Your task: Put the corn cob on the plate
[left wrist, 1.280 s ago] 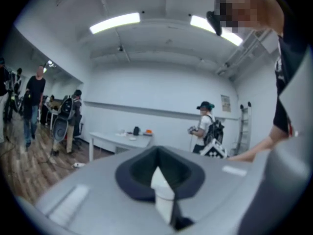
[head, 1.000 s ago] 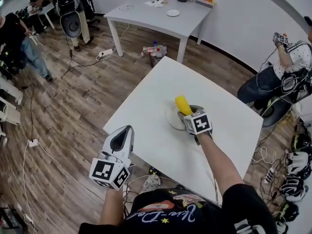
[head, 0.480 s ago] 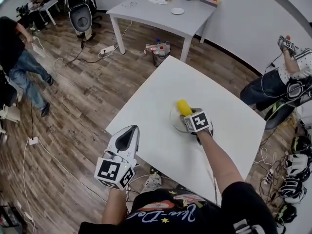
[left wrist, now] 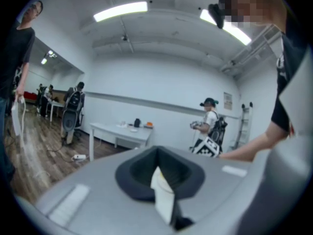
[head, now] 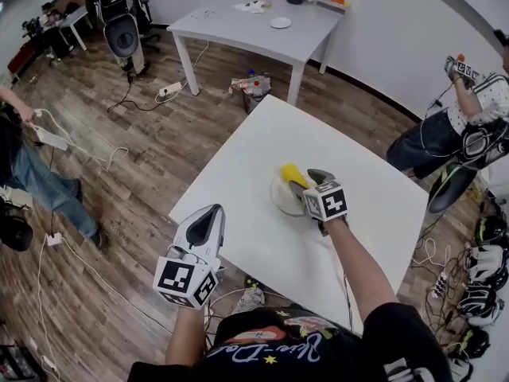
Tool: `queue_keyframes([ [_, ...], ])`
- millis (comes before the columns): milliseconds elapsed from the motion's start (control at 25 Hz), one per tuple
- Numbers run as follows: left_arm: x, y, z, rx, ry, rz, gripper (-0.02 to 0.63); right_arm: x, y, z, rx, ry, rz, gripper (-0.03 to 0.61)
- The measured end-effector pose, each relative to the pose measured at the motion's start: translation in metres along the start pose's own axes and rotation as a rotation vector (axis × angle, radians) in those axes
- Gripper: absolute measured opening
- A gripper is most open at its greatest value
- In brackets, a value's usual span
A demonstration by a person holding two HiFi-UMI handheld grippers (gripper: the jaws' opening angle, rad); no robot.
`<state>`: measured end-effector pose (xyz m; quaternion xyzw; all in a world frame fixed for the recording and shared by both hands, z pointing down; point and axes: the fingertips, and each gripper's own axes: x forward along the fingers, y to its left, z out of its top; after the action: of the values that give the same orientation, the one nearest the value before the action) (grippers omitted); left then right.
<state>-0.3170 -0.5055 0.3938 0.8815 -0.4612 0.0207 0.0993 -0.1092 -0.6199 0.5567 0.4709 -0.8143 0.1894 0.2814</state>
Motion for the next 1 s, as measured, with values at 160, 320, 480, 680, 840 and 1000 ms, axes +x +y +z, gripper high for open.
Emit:
queue_keyframes([
  [160,0.004,-0.012,0.014,0.04,-0.02,-0.023,-0.003,-0.072,0.003,0.046,0.053,-0.261,-0.029,0.252],
  [320,0.007,-0.034,0.028,0.086,-0.06,-0.042,-0.003,-0.146,0.007,0.058,0.07,-0.403,-0.064,0.115],
  [480,0.011,-0.062,0.033,0.118,-0.07,-0.067,-0.003,-0.198,0.013,0.047,0.115,-0.487,-0.044,0.039],
  [680,0.008,-0.096,0.026,0.128,-0.062,-0.084,-0.003,-0.24,0.021,0.027,0.134,-0.536,-0.023,0.015],
  [840,-0.003,-0.118,0.014,0.118,-0.056,-0.076,-0.003,-0.256,0.029,0.011,0.121,-0.537,0.001,0.015],
  [1000,-0.016,-0.133,0.008,0.122,-0.054,-0.056,-0.003,-0.262,0.032,-0.001,0.122,-0.532,0.017,0.015],
])
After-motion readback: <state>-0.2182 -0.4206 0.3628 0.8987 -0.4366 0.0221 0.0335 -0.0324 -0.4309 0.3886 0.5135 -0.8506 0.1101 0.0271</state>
